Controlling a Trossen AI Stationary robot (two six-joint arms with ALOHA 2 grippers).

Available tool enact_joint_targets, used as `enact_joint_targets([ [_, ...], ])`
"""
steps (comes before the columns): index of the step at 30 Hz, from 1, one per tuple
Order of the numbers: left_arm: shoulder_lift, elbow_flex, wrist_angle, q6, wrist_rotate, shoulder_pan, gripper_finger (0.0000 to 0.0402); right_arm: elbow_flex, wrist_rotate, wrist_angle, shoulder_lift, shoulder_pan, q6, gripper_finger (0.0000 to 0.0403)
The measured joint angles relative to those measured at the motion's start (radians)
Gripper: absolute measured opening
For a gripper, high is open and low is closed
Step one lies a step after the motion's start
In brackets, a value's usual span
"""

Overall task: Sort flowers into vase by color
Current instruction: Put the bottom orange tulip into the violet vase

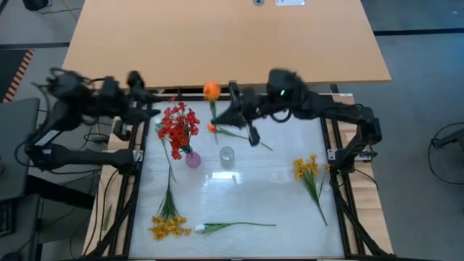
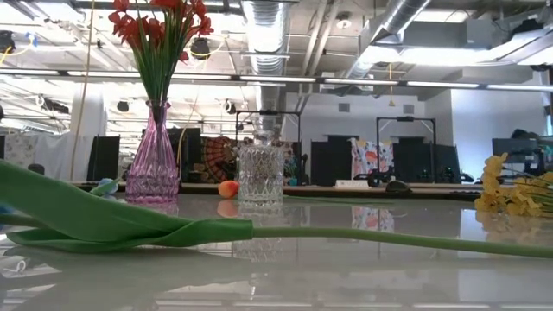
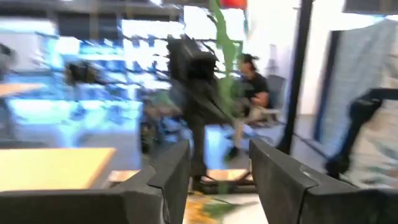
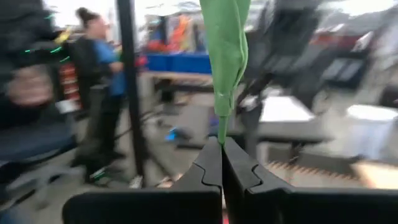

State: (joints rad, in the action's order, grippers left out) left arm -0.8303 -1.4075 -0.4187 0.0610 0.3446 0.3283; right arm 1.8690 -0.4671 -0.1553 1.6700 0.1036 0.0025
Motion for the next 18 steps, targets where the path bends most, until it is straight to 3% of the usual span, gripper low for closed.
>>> enact_joint_targets([
  [2, 0.039, 0.0, -0.07, -0.024, -0.109, 0.0, 0.0157, -0.115, -0.003, 0.083, -0.016, -0.016, 0.017, 0.0019],
  [5, 0.11, 0.054, -0.172, -0.013, -0.426, 0.0, 0.0154, -0.305, 0.012, 0.337, -0.026, -0.034, 0.065, 0.0019],
  [7, 0.155, 0.146, -0.168, 0.056, -0.646, 0.001, 0.015, -0.414, 0.083, 0.522, -0.029, -0.047, 0.072, 0.0019],
  [9, 0.195, 0.255, -0.153, 0.111, -0.798, 0.001, 0.0146, -0.501, 0.175, 0.669, -0.027, -0.057, 0.047, 0.0019],
  [12, 0.245, 0.411, -0.153, 0.184, -0.943, 0.001, 0.0141, -0.584, 0.291, 0.784, -0.002, -0.067, -0.018, 0.0019],
  [15, 0.277, 0.539, -0.147, 0.268, -1.019, 0.002, 0.0137, -0.6, 0.3, 0.798, 0.044, -0.071, -0.109, 0.0019],
  [18, 0.284, 0.633, -0.141, 0.298, -1.045, 0.016, 0.0133, -0.598, 0.297, 0.886, 0.102, -0.077, -0.099, 0.0019],
])
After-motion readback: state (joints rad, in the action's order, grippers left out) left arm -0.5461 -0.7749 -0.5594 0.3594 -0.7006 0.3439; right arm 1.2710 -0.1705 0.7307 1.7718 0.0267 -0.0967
